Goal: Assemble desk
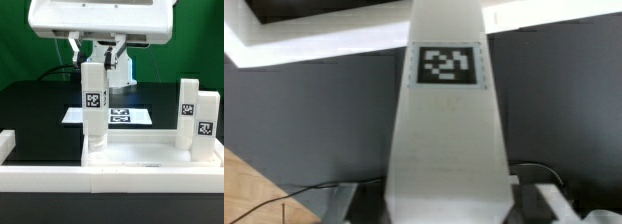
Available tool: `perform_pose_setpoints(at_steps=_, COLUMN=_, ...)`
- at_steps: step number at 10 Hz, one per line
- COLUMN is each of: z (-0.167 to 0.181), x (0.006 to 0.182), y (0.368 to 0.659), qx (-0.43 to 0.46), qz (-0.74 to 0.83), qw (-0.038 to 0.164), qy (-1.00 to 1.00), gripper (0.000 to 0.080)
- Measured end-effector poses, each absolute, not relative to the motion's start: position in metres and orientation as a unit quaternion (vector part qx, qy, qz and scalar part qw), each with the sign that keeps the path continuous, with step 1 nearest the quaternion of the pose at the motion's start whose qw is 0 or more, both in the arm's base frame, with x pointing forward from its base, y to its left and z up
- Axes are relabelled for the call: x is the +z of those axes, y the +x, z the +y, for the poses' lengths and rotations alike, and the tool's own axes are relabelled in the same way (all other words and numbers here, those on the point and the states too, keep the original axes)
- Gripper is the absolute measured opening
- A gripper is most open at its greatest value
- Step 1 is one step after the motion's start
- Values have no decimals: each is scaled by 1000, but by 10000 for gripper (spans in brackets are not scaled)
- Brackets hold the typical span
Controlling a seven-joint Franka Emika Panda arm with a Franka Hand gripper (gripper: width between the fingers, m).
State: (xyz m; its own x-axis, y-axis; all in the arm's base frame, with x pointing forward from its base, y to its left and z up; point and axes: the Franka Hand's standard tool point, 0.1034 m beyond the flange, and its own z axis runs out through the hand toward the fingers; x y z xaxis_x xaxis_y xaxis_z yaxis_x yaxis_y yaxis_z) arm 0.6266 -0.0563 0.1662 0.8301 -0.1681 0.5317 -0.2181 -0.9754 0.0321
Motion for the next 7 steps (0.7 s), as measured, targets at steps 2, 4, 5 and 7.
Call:
perform_pose_setpoints(at_steps=2, z=-56, x=165, y=626, qx=272, qz=-101, qw=46, qy=956, gripper=287)
perform_pose_setpoints(at_steps=4, z=-57, x=163, y=625, qx=270, qz=-101, qw=47, qy=956, gripper=287)
perform_pose_setpoints(at_steps=5, z=-58, x=158, y=623, qx=269, qz=-101, qw=49, qy=957, gripper=287)
perform_pose_setpoints(at_steps=7, z=-57, x=151, y=617, qx=266, qz=-98, qw=51, qy=958, gripper=287)
